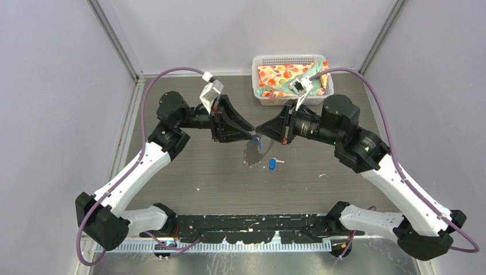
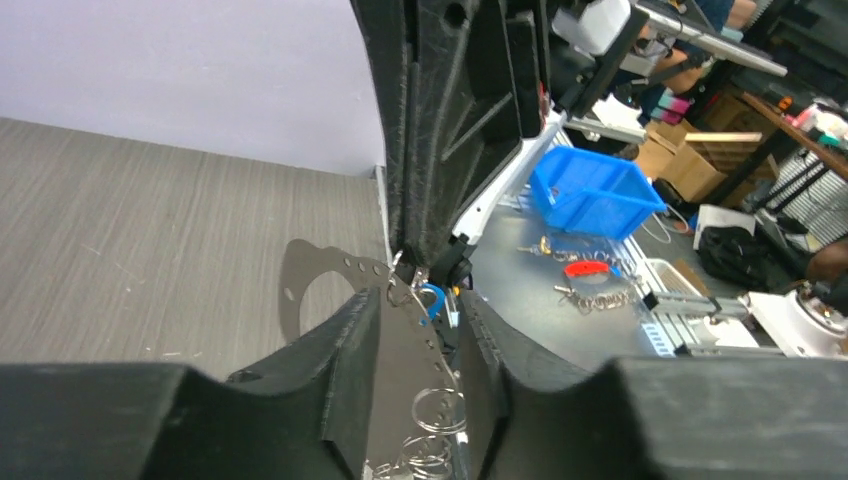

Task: Put the keys on the keyring
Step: Adjust the key on the keyring.

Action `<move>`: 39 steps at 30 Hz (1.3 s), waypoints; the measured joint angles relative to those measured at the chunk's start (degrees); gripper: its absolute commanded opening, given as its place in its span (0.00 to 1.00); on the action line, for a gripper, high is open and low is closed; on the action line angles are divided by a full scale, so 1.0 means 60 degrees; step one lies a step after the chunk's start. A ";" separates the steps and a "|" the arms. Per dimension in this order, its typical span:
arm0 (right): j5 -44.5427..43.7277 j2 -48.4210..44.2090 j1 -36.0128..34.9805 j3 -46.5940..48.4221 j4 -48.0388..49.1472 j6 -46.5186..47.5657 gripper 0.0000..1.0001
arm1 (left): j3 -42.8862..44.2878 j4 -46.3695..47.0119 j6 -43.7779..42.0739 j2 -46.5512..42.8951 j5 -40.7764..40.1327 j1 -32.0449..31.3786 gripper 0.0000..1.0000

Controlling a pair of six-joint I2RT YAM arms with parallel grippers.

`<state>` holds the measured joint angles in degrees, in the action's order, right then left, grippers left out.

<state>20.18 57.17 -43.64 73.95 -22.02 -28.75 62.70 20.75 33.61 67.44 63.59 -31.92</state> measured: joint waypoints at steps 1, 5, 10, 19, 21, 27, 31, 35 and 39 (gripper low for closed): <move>-0.0004 0.0157 0.0000 0.0284 -0.0397 0.0124 0.01 | 0.0000 -0.0055 -0.0058 0.0000 0.0091 -0.0007 0.42; 0.0233 0.0892 0.0000 0.1453 -0.1909 0.0565 0.01 | 0.0000 -0.0237 -0.0284 0.0055 0.0648 -0.0011 0.43; 0.1053 0.1942 0.0000 0.2608 -0.3391 0.0940 0.01 | 0.0007 -0.0397 -0.0914 0.0284 0.1530 -0.0073 0.41; 0.2014 0.2878 -0.0011 0.3668 -0.5224 0.1563 0.01 | 0.0321 -0.1763 -0.2455 0.0597 0.2823 -0.0095 0.37; 0.2040 0.2911 -0.0011 0.3865 -0.5559 0.1701 0.01 | 0.0372 -0.1912 -0.2572 0.0597 0.3093 -0.0044 0.38; 0.2087 0.3042 -0.0011 0.4408 -0.6360 0.2073 0.01 | 0.0856 -0.3071 -0.3534 0.0601 0.2860 0.0069 0.41; 0.1993 0.3282 -0.0011 0.4776 -0.6823 0.2280 0.01 | 0.1982 -0.5359 -0.5231 0.0794 0.2007 -0.0131 0.43; 0.1905 0.3442 -0.0007 0.5027 -0.7125 0.2412 0.01 | 0.2718 -0.7326 -0.6495 0.0947 0.1745 -0.0375 0.44; 0.1891 0.3479 -0.0007 0.5111 -0.7275 0.2514 0.01 | 0.3100 -0.9052 -0.7668 0.1082 0.1501 -0.0565 0.39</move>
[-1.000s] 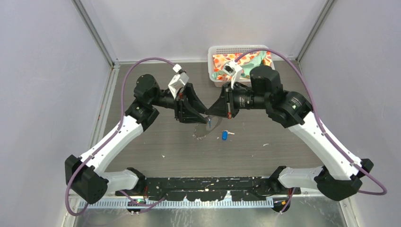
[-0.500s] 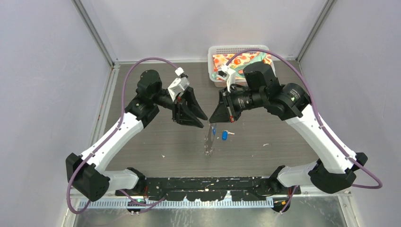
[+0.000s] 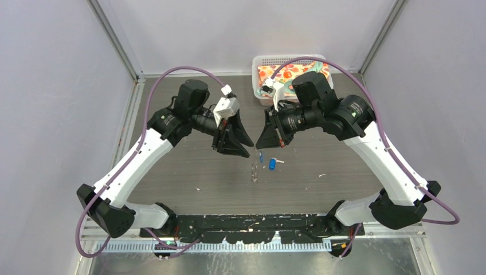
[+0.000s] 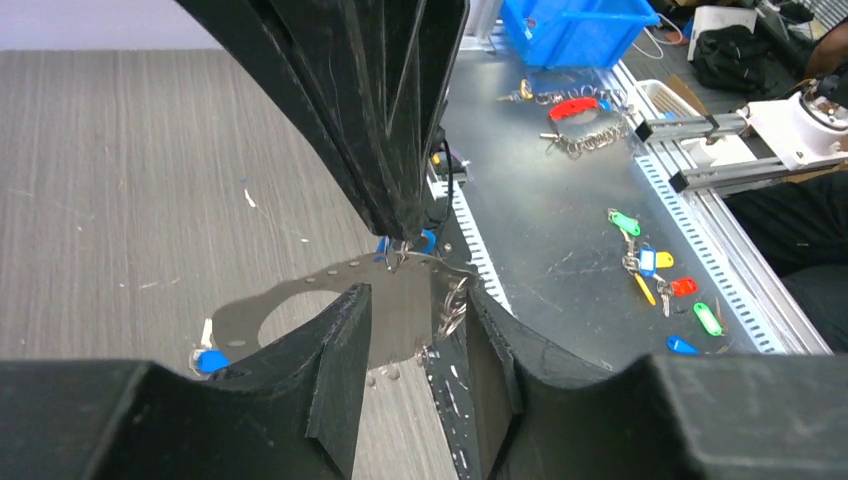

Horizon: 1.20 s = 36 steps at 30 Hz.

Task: Put the keys on the keyring
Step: Adjust the key on the keyring.

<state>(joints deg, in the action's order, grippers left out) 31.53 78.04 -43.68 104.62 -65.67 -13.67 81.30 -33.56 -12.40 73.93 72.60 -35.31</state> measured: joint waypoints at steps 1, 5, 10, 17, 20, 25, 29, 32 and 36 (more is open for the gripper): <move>0.0004 0.0000 0.0000 0.0015 -0.0004 0.0011 0.01 | 0.0044 -0.0379 -0.0259 0.0036 -0.0066 -0.0044 0.38; 0.0058 0.0015 0.0000 0.0066 -0.0018 0.0015 0.01 | 0.0062 -0.1031 -0.0692 0.0146 -0.0273 -0.0153 0.43; 0.0197 0.0106 0.0000 0.0084 -0.0022 0.0015 0.01 | 0.0095 -0.1100 -0.0780 0.0240 -0.0543 -0.0197 0.44; 0.0361 0.0142 0.0000 0.0084 -0.0018 0.0015 0.01 | 0.0291 -0.0947 -0.0729 0.0284 -0.0474 -0.0204 0.31; 0.0433 0.0142 0.0000 0.0084 -0.0011 0.0015 0.01 | 0.0306 -0.0787 -0.0656 0.0284 -0.0379 -0.0208 0.28; 0.0535 0.0186 -0.0004 0.0084 0.0011 0.0015 0.01 | 0.0306 -0.0339 -0.0299 0.0284 -0.0302 -0.0222 0.21; 0.0594 0.0299 -0.0004 0.0084 0.0011 0.0018 0.01 | 0.0306 -0.0117 -0.0149 0.0284 -0.0240 -0.0222 0.09; 0.0623 0.0313 0.0000 0.0084 0.0011 0.0018 0.01 | 0.0306 -0.0076 -0.0080 0.0288 -0.0240 -0.0222 0.00; 0.0637 0.0310 0.0000 0.0084 0.0004 0.0022 0.01 | 0.0306 -0.0142 -0.0222 0.0288 -0.0229 -0.0222 0.00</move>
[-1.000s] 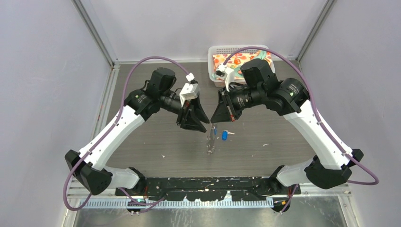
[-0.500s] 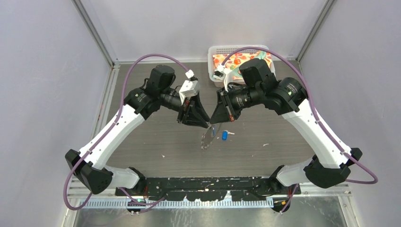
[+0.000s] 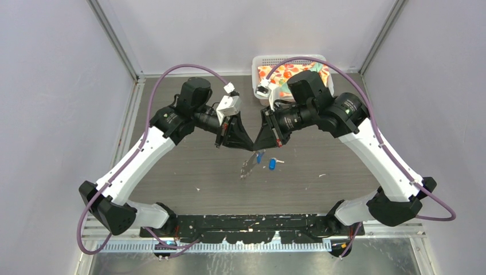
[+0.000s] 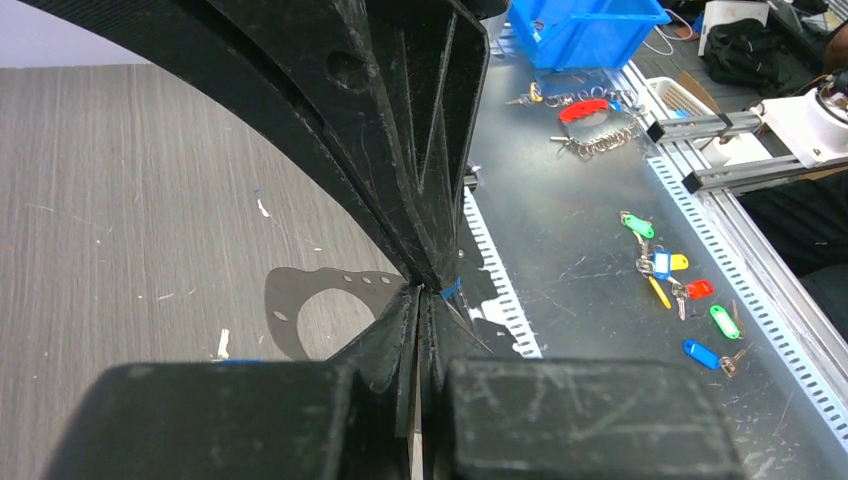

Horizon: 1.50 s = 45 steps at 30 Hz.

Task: Put the keys on the keyring
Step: Adjust the key on the keyring.

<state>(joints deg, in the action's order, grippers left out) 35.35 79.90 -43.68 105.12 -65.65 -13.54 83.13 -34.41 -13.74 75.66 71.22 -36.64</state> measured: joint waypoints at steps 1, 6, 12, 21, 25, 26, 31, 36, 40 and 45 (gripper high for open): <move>0.0000 0.0000 0.0000 0.0000 0.0000 -0.0004 0.03 | 0.0000 -0.0025 -0.0040 0.0000 0.0000 0.0000 0.00; -0.0135 -0.0076 -0.0004 -0.0066 0.0149 -0.0160 0.28 | -0.0142 0.0222 0.0255 -0.0015 0.0058 0.0033 0.00; -0.1464 -0.1796 0.0007 -0.1858 0.2073 -0.0699 0.39 | -0.1818 0.3931 0.3901 -0.0160 0.0153 0.0291 0.00; -0.2816 -0.4207 0.0007 -0.3807 0.4382 -0.1767 0.41 | -0.2098 0.7435 0.6349 -0.0364 -0.0135 0.0379 0.00; -0.2929 -0.4240 0.0007 -0.4113 0.4900 -0.1854 0.41 | -0.2095 0.8262 0.6790 -0.0488 -0.0229 0.0375 0.00; -0.2951 -0.4156 0.0007 -0.4113 0.5060 -0.1847 0.41 | -0.2095 0.8400 0.6845 -0.0503 -0.0229 0.0375 0.00; -0.2816 -0.3745 0.0007 -0.4109 0.5537 -0.1756 0.39 | -0.2098 0.8867 0.7049 -0.0579 -0.0157 0.0350 0.00; -0.2109 -0.3683 0.0022 -0.4044 0.5741 -0.1639 0.32 | -0.2149 0.9162 0.7213 -0.0699 -0.0113 0.0331 0.00; -0.1453 -0.3625 0.0055 -0.4036 0.5799 -0.1585 0.33 | -0.2189 0.9275 0.7289 -0.0801 -0.0044 0.0306 0.00; -0.0973 -0.3566 0.0138 -0.4007 0.5686 -0.1406 0.14 | -0.2193 0.9275 0.7326 -0.0820 -0.0007 0.0306 0.00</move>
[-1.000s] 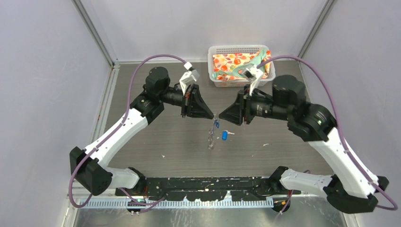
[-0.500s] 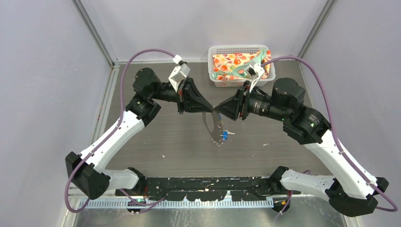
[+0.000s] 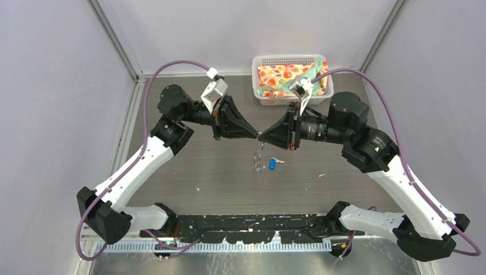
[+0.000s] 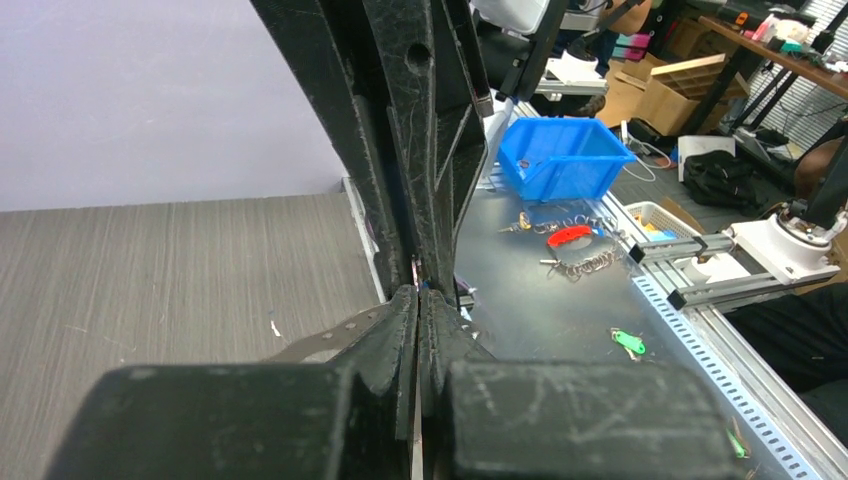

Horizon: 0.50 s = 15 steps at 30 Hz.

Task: Put the keys on the keyring
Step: Adjust the key on the keyring.

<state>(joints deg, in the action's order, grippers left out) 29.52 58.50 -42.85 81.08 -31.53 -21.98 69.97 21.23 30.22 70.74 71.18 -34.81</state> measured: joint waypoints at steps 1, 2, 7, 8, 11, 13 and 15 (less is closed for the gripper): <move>0.0073 0.0004 0.0022 0.0026 -0.0033 0.0066 0.13 | 0.0000 0.0004 0.0011 -0.0007 -0.0007 0.0000 0.00; 0.0149 0.0007 0.0040 0.0055 -0.0047 0.0091 0.13 | 0.0000 0.0004 0.0044 -0.0015 -0.0018 0.0000 0.00; 0.0350 0.0091 0.0051 0.0193 -0.0124 0.0149 0.11 | 0.0000 -0.0007 0.0124 -0.0055 -0.0029 0.0000 0.00; 0.0361 0.0106 0.0055 0.0222 -0.0153 0.0157 0.07 | -0.0004 -0.0011 0.0127 -0.0058 -0.0033 0.0000 0.00; 0.0386 0.0117 0.0055 0.0251 -0.0186 0.0222 0.01 | -0.0015 -0.0040 0.0131 -0.0073 -0.0040 0.0000 0.00; 0.0382 0.0127 0.0055 0.0313 -0.0288 0.0255 0.01 | -0.0025 -0.0106 0.0087 -0.0091 -0.0047 0.0000 0.10; 0.0339 0.0208 0.0055 0.0481 -0.0557 0.0321 0.01 | -0.0025 -0.0237 -0.0117 -0.0095 -0.0062 -0.0011 0.37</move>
<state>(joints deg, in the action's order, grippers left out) 31.55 59.75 -42.52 83.96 -34.87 -20.05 69.82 19.81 29.52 70.17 70.81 -34.87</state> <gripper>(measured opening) 0.027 0.074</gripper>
